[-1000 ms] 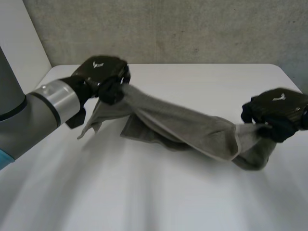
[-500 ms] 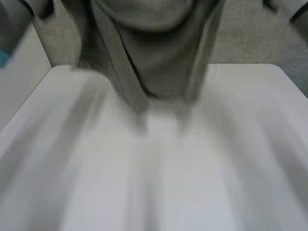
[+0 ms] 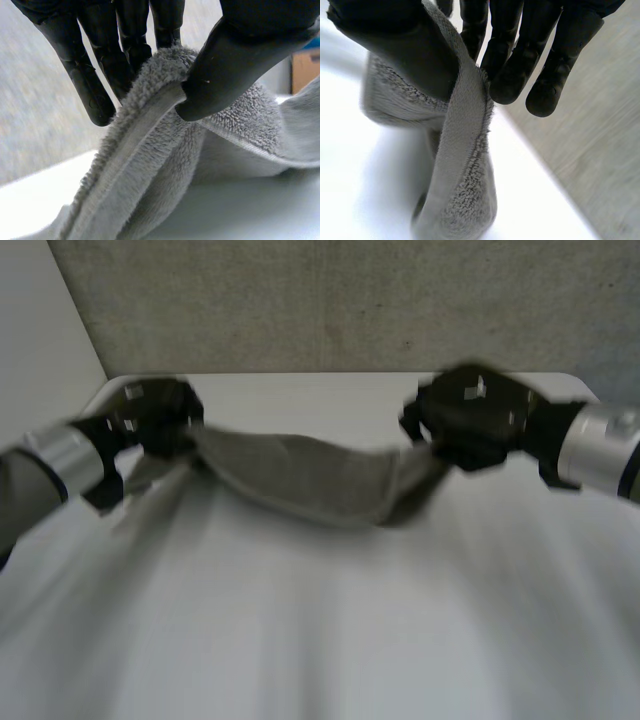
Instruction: Fold the towel.
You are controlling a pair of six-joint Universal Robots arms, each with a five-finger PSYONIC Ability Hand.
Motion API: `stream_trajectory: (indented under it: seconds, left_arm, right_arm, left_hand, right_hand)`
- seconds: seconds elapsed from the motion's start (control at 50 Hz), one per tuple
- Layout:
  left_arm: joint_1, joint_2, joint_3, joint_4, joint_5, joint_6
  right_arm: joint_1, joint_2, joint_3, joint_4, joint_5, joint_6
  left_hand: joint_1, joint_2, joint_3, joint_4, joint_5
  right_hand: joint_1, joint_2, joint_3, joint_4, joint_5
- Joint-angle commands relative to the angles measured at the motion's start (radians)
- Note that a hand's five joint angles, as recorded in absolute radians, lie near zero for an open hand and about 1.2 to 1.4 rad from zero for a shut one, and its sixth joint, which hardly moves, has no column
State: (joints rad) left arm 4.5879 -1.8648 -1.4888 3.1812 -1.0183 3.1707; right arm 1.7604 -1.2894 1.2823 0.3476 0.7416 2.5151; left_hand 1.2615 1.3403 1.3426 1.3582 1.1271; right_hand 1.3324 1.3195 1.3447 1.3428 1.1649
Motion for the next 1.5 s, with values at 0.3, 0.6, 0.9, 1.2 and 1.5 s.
stream_trajectory:
  seconds: [0.3,0.6,0.9,1.2,1.5]
  left_arm:
    - [-0.086,-0.005,-0.257,0.115,-0.239,0.305]
    - [-0.167,-0.077,-0.278,0.125,-0.266,0.319]
    - [-0.162,-0.128,-0.280,0.131,-0.272,0.321]
    - [-0.070,-0.053,-0.311,0.118,-0.252,0.322]
    - [-0.021,-0.123,-0.264,0.118,-0.246,0.405]
  right_arm:
    - [-0.136,-0.088,0.310,-0.136,0.369,0.073]
    - [-0.147,-0.110,0.447,-0.346,0.401,0.231]
    - [-0.148,-0.108,0.476,-0.374,0.398,0.228]
    - [-0.220,-0.102,0.456,-0.416,0.410,0.229]
    - [-0.233,-0.065,0.437,-0.461,0.427,0.222]
  left_hand:
    - [-0.392,-0.471,-0.473,-0.488,-0.432]
    - [-0.801,-0.880,-0.882,-0.898,-0.842]
    - [-0.804,-0.883,-0.885,-0.901,-0.844]
    - [-0.939,-1.018,-1.020,-1.036,-0.980]
    - [-0.957,-1.036,-1.038,-1.054,-0.997]
  right_hand:
    - [0.064,0.077,0.052,0.053,0.057]
    - [0.064,0.077,0.052,0.053,0.057]
    - [0.064,0.077,0.052,0.053,0.057]
    - [0.064,0.077,0.052,0.053,0.057]
    - [0.064,0.077,0.052,0.053,0.057]
